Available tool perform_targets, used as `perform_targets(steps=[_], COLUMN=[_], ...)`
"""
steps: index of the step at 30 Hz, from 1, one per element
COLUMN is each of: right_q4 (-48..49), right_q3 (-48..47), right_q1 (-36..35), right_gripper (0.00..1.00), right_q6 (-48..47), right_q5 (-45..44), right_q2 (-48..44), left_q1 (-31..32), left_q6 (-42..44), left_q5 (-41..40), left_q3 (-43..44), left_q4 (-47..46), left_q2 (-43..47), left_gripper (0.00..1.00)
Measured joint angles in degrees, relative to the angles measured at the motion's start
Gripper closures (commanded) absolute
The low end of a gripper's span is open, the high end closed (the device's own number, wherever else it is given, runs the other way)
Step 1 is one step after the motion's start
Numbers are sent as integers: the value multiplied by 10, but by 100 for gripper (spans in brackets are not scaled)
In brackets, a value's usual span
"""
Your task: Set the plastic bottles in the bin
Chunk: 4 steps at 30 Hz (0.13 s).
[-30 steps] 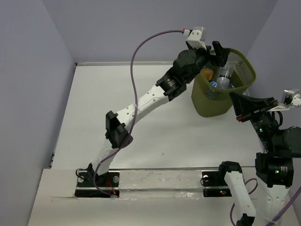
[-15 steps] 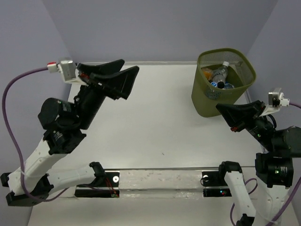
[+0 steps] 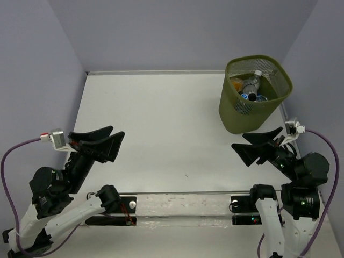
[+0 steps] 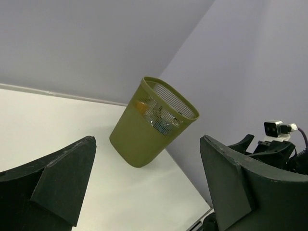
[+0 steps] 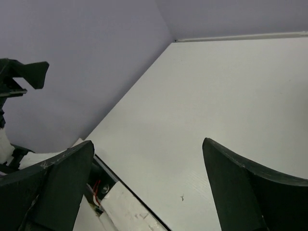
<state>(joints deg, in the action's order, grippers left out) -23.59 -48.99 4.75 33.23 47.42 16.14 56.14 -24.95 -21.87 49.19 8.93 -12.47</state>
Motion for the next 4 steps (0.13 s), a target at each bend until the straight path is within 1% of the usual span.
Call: perform_targets(steps=[2, 4], right_q4=[-6, -9], right_q3=[0, -8], right_q1=[0, 0], right_gripper=[0, 0], right_q6=[0, 0], right_q5=[-13, -28], right_q2=[5, 11], left_q1=[0, 0], left_q6=[-1, 0], left_q5=[-7, -8], left_q3=[-17, -24], left_q4=[5, 11], left_q2=[16, 14], left_gripper=[1, 1])
